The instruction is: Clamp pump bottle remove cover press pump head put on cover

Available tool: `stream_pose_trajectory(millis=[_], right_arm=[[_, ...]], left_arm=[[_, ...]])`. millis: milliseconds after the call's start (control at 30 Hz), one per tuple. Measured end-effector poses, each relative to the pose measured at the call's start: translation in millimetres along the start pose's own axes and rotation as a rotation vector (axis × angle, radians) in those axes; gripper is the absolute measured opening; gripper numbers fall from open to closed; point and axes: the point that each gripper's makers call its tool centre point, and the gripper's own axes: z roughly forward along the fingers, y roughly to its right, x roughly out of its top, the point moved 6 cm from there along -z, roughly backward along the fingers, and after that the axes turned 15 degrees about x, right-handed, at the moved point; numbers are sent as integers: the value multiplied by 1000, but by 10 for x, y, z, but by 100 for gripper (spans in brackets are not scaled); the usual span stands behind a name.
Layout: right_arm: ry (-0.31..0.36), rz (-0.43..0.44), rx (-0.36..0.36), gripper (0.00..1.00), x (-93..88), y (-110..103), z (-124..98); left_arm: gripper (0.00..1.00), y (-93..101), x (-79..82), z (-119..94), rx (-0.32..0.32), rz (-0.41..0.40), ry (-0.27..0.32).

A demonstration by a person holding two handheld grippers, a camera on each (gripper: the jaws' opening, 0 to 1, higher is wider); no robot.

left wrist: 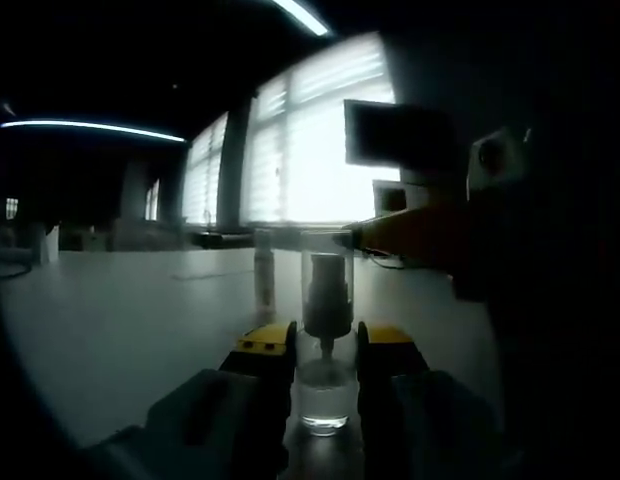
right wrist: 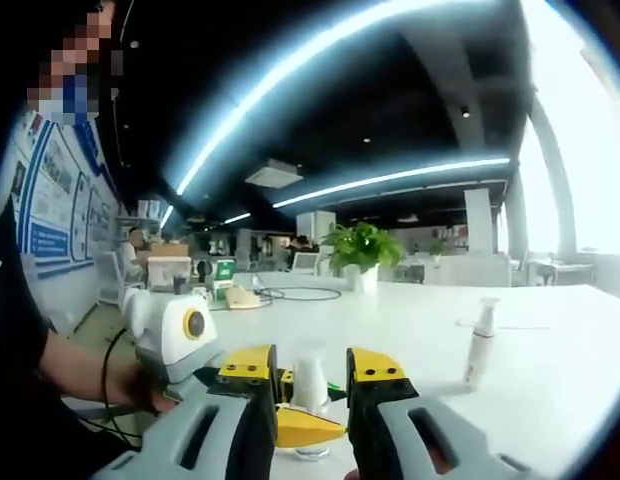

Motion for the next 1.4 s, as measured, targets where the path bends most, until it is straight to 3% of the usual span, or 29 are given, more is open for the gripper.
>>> stream_pose_trajectory(millis=[333,800,1400], right_arm=[[-36,-33,-6,20,-71,-46,81],[-48,-48,-32,10,-83,-18,122],[-57,-43,-20,9,-69,-21,104]], left_arm=[[15,0,-9,-2,0,15,5],[15,4,-23,-2,4,18,-5],[15,8,-41,-1,6,30,-11]])
